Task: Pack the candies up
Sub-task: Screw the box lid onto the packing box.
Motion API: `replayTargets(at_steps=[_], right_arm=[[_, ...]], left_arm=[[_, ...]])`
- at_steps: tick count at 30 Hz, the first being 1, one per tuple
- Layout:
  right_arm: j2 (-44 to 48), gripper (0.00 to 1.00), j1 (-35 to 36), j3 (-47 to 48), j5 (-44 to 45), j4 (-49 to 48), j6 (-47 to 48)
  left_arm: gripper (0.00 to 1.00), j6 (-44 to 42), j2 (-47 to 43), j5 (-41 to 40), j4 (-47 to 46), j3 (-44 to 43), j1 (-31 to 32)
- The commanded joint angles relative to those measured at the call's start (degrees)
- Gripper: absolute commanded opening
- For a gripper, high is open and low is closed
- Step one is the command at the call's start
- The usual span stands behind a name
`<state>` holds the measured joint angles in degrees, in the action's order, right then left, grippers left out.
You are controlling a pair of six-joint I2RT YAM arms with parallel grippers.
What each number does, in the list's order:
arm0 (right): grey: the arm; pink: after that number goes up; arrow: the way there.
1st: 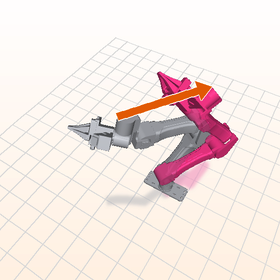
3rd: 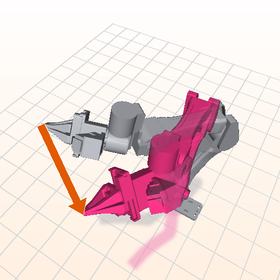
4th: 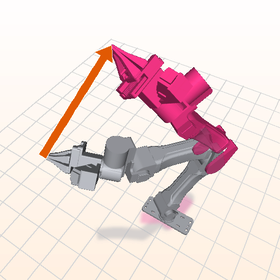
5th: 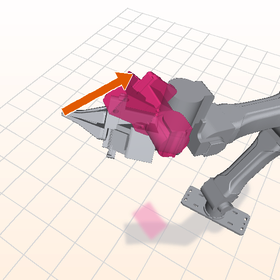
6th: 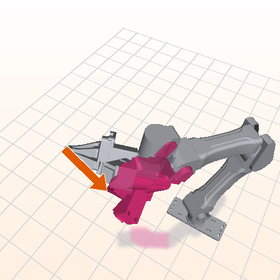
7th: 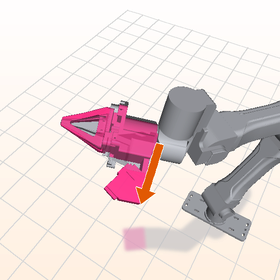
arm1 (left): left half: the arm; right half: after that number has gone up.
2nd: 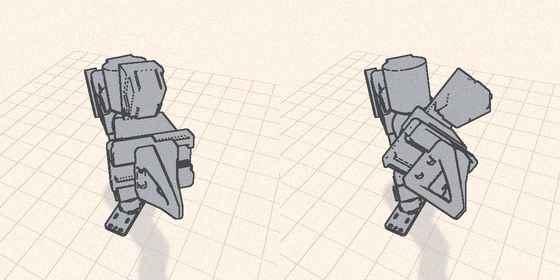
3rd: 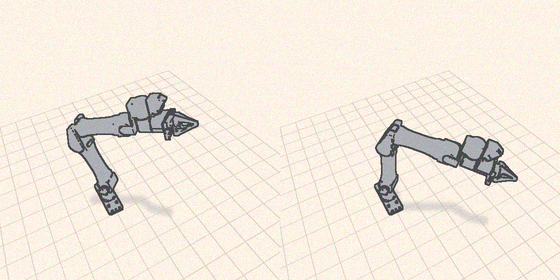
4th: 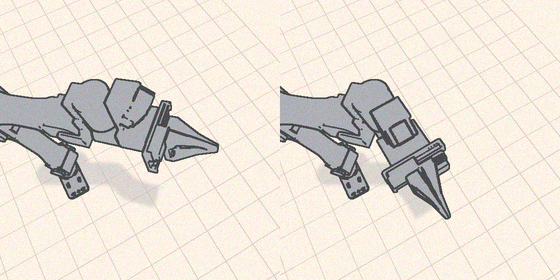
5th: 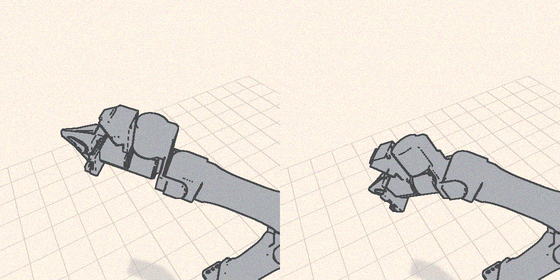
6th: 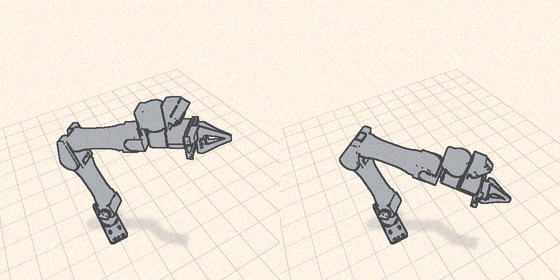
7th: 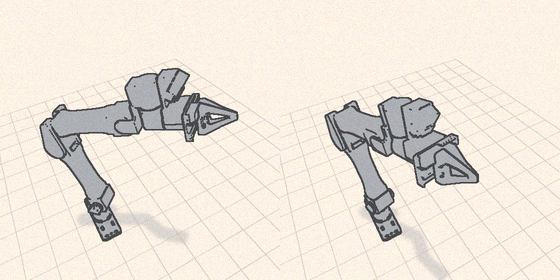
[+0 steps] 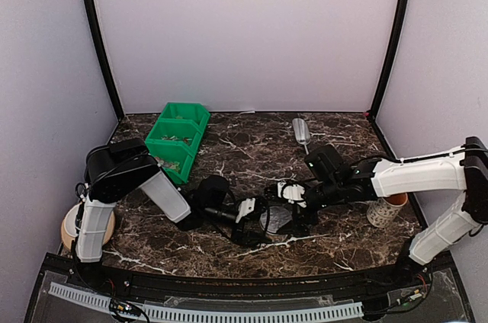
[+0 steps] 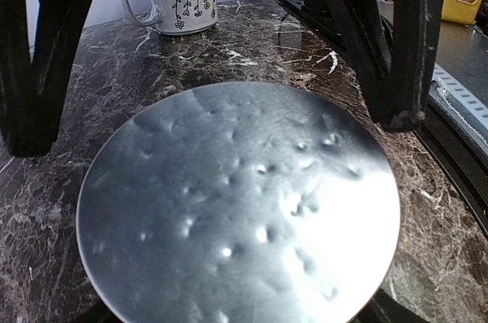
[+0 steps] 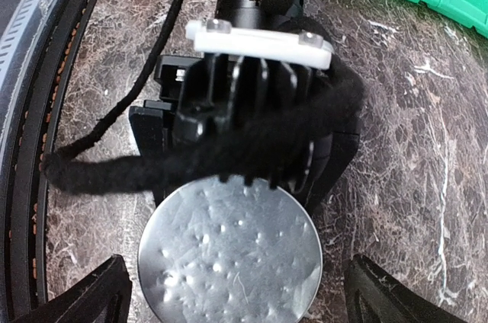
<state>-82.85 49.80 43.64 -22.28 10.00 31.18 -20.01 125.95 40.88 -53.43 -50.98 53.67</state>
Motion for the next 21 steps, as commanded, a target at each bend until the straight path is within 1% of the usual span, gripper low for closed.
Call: replayTargets(at_steps=[1, 8, 14, 21], right_arm=[[-1.47, 0.97, -0.61, 2.33, -3.55, -0.32, 2.27], [-5.04, 0.98, -0.9, 3.96, -5.45, 0.51, 2.59], [-4.97, 1.0, -1.3, 3.86, -5.66, -0.41, 1.87], [-4.76, 0.94, -1.78, 3.38, -6.32, -1.3, 0.78]], left_arm=[[0.78, -4.08, 3.86, -0.34, 17.66, 2.99, 1.35], [0.79, -3.92, 3.75, -0.63, 17.67, 3.04, 1.35], [0.79, -3.75, 3.88, -0.93, 17.78, 2.76, 1.35], [0.78, -3.32, 4.28, -1.74, 18.14, 2.3, 1.35]])
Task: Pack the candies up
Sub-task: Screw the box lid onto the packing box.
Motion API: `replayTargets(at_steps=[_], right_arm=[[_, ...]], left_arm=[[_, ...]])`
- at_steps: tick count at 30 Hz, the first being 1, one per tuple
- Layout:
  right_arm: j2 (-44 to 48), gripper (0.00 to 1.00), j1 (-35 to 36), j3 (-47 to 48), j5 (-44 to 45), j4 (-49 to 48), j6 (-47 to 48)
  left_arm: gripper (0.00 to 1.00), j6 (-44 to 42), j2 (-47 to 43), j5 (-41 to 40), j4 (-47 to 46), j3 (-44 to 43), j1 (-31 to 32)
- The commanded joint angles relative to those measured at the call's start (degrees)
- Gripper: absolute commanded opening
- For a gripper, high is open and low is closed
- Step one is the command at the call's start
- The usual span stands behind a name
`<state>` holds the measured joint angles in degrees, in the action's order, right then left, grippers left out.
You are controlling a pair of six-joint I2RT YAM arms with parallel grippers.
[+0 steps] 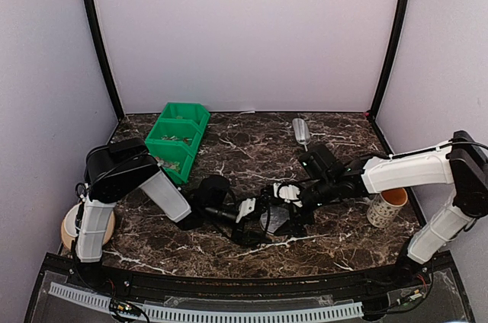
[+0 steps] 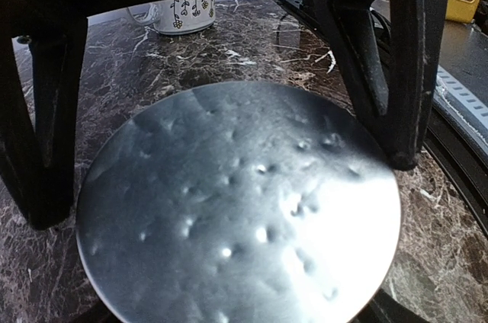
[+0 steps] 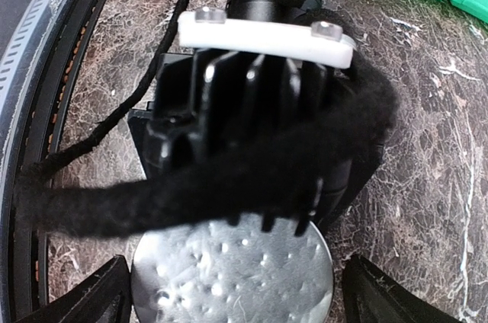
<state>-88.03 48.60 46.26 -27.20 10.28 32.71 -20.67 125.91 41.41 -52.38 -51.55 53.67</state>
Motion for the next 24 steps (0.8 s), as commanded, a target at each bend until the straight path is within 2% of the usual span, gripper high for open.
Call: replayTargets(at_steps=[1, 13, 18, 24], right_arm=[[0.33, 0.94, -0.6, 0.65, -1.37, -1.73, -0.94], [-0.3, 0.85, -0.59, -0.19, -0.87, -4.1, -3.8], [0.69, 0.85, -0.51, -2.14, 0.25, -6.51, -6.29], [2.86, 0.86, -0.26, -6.04, 5.61, -12.64, -11.67]], left_arm=[[0.78, -2.59, 4.34, -2.4, 17.05, 2.86, 1.35], [0.79, -0.96, 4.72, -5.15, 16.44, 2.55, 1.33], [0.79, 0.61, 4.92, -7.84, 15.86, 2.34, 0.96], [0.79, 3.68, 5.24, -12.18, 15.03, 1.83, 0.26]])
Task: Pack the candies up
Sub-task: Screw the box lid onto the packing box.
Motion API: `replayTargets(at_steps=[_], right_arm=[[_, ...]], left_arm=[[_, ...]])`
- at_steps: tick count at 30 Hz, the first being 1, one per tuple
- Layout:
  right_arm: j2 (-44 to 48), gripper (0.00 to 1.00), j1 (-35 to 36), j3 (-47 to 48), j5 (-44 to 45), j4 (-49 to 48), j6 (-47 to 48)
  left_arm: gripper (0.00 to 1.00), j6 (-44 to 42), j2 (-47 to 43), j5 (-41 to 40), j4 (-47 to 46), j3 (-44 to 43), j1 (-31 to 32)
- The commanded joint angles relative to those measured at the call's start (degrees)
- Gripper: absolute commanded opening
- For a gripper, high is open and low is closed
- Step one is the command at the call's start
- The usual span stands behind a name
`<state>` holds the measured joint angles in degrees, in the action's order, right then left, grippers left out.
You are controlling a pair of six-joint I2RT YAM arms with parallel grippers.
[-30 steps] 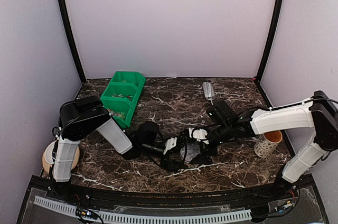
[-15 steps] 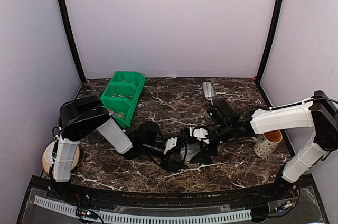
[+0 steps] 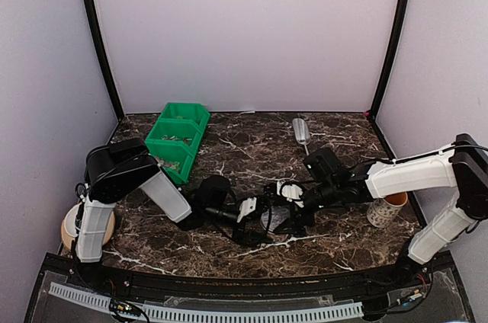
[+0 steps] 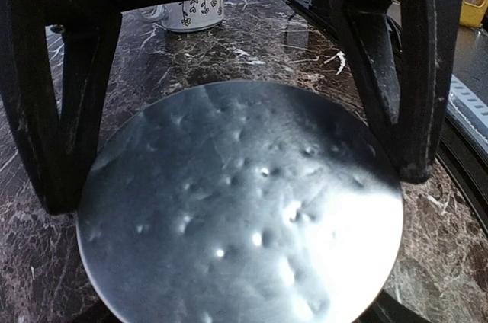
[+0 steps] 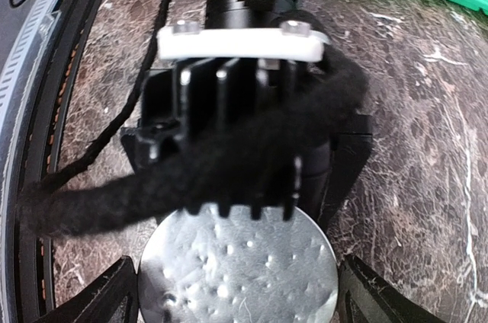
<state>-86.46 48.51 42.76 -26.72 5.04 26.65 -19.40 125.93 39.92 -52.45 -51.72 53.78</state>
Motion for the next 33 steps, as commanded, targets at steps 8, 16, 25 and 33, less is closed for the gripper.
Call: replayTargets(at_steps=[8, 16, 25, 33], right_arm=[[1.76, 0.87, 1.04, -5.84, 14.53, -15.46, -14.84], [-2.13, 0.88, 2.0, -5.72, 23.5, -21.37, -26.56], [-2.61, 0.91, 3.34, -3.77, 28.28, -21.7, -29.43], [3.21, 0.98, 2.81, -4.05, 24.42, -12.76, -19.83]], left_arm=[[0.79, 8.01, 5.59, -19.95, 15.89, 0.03, -0.07], [0.79, 14.01, 5.63, -30.15, 17.85, -1.96, -0.08], [0.79, 14.94, 5.55, -31.91, 17.67, -1.83, 0.01], [0.8, 10.61, 5.26, -26.47, 15.62, 0.05, -0.08]])
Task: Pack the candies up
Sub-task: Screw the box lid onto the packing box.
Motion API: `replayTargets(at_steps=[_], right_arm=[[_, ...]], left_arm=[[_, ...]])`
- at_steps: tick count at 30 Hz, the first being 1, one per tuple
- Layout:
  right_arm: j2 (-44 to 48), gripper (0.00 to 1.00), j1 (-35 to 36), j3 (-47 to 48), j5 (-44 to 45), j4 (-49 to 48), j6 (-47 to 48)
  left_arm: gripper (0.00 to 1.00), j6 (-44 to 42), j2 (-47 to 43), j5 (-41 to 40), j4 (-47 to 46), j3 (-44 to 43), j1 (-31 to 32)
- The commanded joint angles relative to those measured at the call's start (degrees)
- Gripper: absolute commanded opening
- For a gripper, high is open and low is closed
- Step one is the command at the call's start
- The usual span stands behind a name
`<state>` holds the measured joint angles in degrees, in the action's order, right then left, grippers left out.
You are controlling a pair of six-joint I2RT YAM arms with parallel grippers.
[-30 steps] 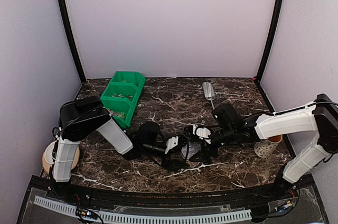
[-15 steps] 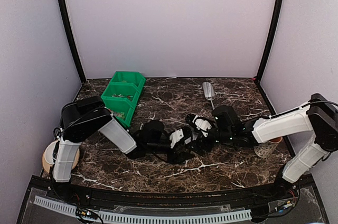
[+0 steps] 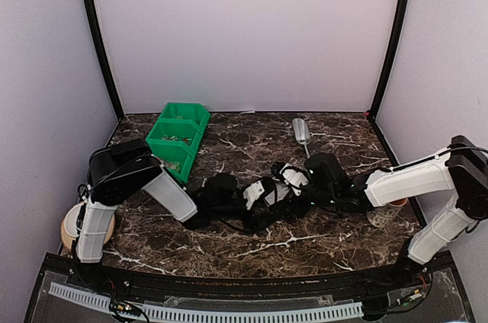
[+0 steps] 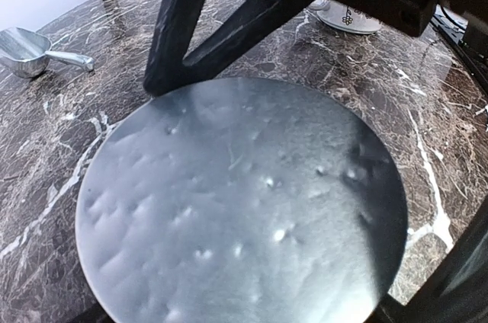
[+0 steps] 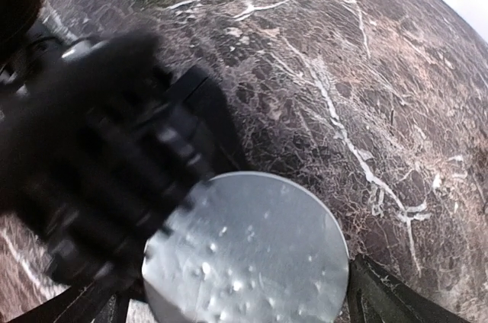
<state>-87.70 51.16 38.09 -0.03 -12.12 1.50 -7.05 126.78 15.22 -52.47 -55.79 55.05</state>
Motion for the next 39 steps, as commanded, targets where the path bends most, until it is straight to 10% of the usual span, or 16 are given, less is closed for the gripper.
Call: replayTargets(at_steps=[1, 19, 39], right_arm=[[5.6, 0.98, -0.14, 0.4, -3.36, 5.43, 6.52], [8.51, 0.97, -3.51, 3.39, -18.59, 19.19, 26.04], [2.63, 1.0, -4.11, 7.28, -26.89, 21.8, 30.84]], left_arm=[[0.8, -2.29, 4.44, -0.68, 15.45, 4.27, -1.33], [0.79, -15.29, 3.1, 24.27, 21.45, 5.33, -1.19], [0.78, -18.11, 3.36, 24.92, 25.87, 4.11, -0.38]])
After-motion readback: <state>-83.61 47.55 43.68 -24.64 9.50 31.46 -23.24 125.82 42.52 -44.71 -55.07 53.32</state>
